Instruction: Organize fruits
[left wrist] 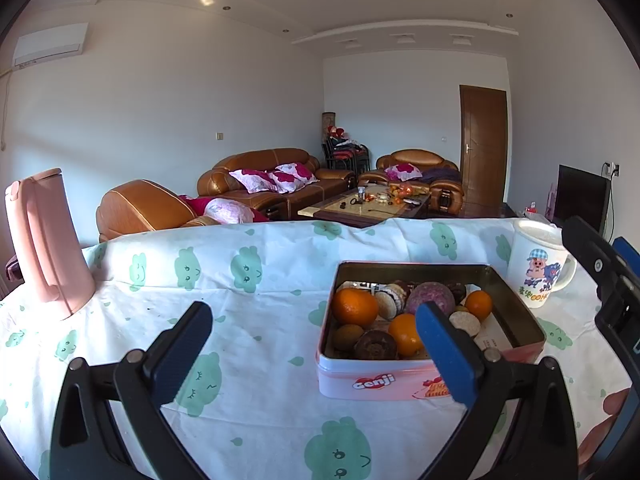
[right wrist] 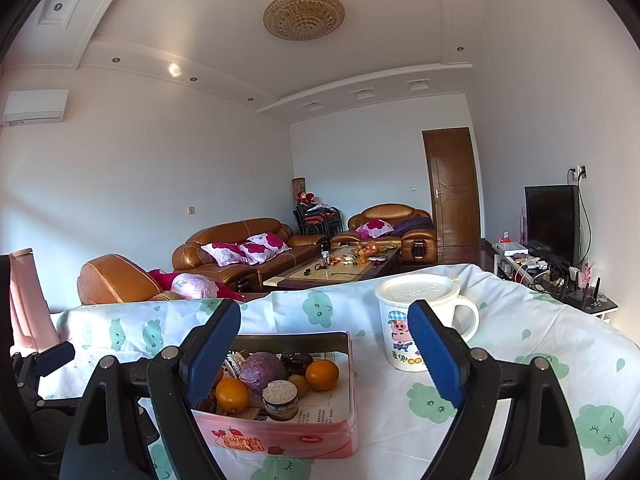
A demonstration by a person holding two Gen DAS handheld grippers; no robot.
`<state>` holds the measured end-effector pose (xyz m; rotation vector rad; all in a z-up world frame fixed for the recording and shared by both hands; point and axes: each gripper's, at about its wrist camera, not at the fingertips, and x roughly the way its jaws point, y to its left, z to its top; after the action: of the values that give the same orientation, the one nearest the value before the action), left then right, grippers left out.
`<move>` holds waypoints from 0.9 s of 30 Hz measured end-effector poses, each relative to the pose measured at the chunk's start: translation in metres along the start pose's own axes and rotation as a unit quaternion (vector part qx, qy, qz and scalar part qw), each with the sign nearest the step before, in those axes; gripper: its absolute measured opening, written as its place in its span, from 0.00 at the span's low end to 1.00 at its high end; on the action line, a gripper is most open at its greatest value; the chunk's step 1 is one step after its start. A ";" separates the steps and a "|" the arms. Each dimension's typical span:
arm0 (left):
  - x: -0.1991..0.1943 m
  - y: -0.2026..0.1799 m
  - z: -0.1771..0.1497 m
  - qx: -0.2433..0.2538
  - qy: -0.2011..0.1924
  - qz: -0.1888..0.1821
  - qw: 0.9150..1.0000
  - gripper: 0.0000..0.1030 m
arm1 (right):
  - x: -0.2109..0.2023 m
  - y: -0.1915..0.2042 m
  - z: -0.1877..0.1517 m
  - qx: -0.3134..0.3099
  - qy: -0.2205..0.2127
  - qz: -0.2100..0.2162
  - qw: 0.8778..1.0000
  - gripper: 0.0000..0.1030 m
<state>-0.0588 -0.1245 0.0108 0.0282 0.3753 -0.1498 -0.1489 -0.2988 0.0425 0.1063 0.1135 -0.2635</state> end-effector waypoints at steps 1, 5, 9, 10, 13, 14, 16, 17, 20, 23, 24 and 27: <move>0.000 0.000 0.000 0.000 0.000 0.000 1.000 1.00 | 0.000 0.000 0.000 0.000 0.000 0.000 1.000 0.84; 0.000 0.000 0.000 0.002 -0.001 0.001 1.000 1.00 | 0.000 0.000 0.000 0.000 0.000 0.000 1.000 0.84; 0.000 -0.001 0.000 0.002 -0.001 0.001 1.000 1.00 | 0.000 0.000 0.000 0.000 0.000 0.000 1.000 0.84; 0.000 -0.001 0.000 0.002 0.000 0.000 1.000 1.00 | 0.000 0.000 0.000 0.000 0.000 0.000 1.000 0.84; 0.001 0.002 0.001 0.002 0.003 0.001 1.000 1.00 | 0.000 0.000 0.000 0.000 0.000 0.000 1.000 0.84; 0.001 0.003 0.001 0.001 0.003 0.002 1.000 1.00 | 0.000 0.000 0.000 0.000 0.000 0.000 1.000 0.84; 0.002 0.004 0.002 0.002 0.005 0.002 1.000 1.00 | 0.000 0.000 0.000 0.000 0.000 0.000 1.000 0.84; 0.003 0.006 0.002 0.001 0.006 0.002 1.000 1.00 | 0.000 0.000 0.000 0.000 0.000 0.000 1.000 0.84; 0.005 0.007 0.003 0.000 0.009 -0.001 1.000 1.00 | 0.000 -0.001 0.000 0.000 0.001 0.000 1.000 0.84; 0.006 0.010 0.003 -0.001 0.009 -0.007 1.000 1.00 | 0.000 0.000 0.000 0.000 0.002 0.000 1.000 0.84; 0.006 0.012 0.003 -0.001 0.008 -0.007 1.000 1.00 | 0.000 0.000 0.000 0.001 0.002 0.000 1.000 0.84; 0.006 0.012 0.003 -0.001 0.008 -0.006 1.000 1.00 | 0.000 0.000 0.000 0.000 0.002 0.000 1.000 0.84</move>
<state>-0.0502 -0.1134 0.0115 0.0255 0.3916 -0.1612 -0.1487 -0.2988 0.0422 0.1075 0.1172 -0.2642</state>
